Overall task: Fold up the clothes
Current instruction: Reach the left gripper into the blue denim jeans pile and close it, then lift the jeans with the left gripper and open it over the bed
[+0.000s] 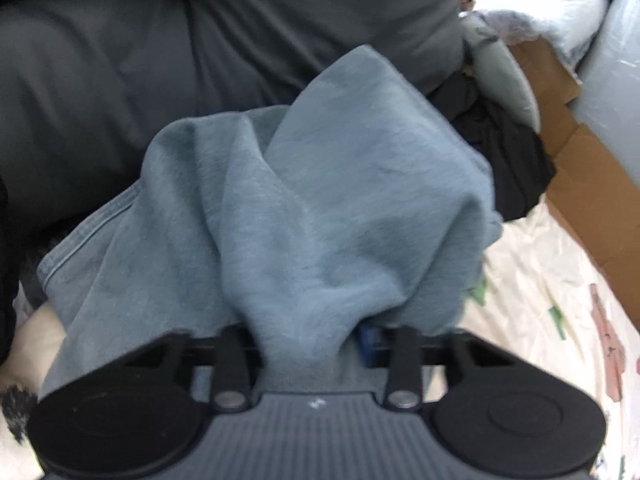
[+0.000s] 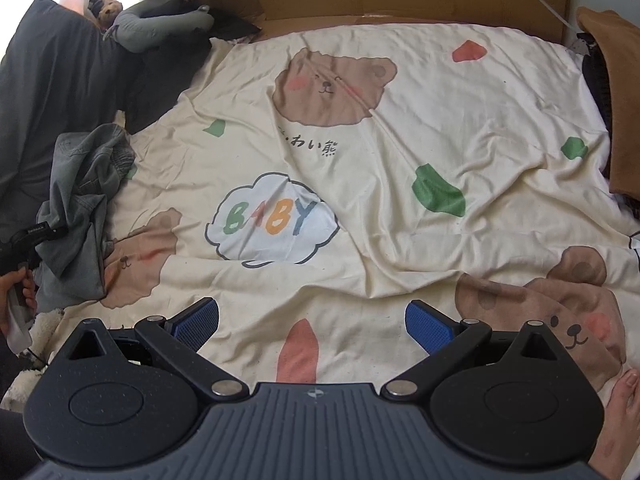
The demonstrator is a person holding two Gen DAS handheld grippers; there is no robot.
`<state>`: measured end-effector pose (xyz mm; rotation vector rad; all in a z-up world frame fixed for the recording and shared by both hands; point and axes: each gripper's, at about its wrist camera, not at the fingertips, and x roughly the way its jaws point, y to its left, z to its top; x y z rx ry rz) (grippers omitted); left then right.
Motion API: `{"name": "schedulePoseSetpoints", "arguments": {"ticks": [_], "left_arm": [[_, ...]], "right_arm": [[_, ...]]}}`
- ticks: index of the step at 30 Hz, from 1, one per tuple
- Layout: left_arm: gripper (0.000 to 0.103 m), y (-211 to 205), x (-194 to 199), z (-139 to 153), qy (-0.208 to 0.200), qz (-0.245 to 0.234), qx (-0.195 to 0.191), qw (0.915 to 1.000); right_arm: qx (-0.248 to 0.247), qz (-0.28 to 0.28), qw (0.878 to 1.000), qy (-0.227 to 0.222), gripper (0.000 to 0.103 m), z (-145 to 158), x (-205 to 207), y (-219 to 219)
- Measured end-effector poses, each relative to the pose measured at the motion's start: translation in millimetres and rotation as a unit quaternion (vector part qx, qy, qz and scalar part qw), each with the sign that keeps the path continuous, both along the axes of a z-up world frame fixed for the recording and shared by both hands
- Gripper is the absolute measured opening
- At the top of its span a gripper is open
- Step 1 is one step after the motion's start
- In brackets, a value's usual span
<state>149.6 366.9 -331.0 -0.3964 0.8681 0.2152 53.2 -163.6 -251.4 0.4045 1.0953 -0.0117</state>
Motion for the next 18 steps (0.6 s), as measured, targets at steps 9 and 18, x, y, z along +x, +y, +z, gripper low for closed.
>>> {"name": "schedulePoseSetpoints", "arguments": {"ticks": [9, 18], "left_arm": [[0.012, -34.6, -2.9, 40.9, -0.041, -0.051, 0.027, 0.9975], [0.011, -81.0, -15.0, 67.3, -0.067, -0.116, 0.017, 0.9908]], "right_arm": [[0.007, 0.007, 1.0, -0.001, 0.102, -1.8, 5.2, 8.0], [0.019, 0.001, 1.0, -0.005, 0.102, -3.2, 10.1, 10.0]]}}
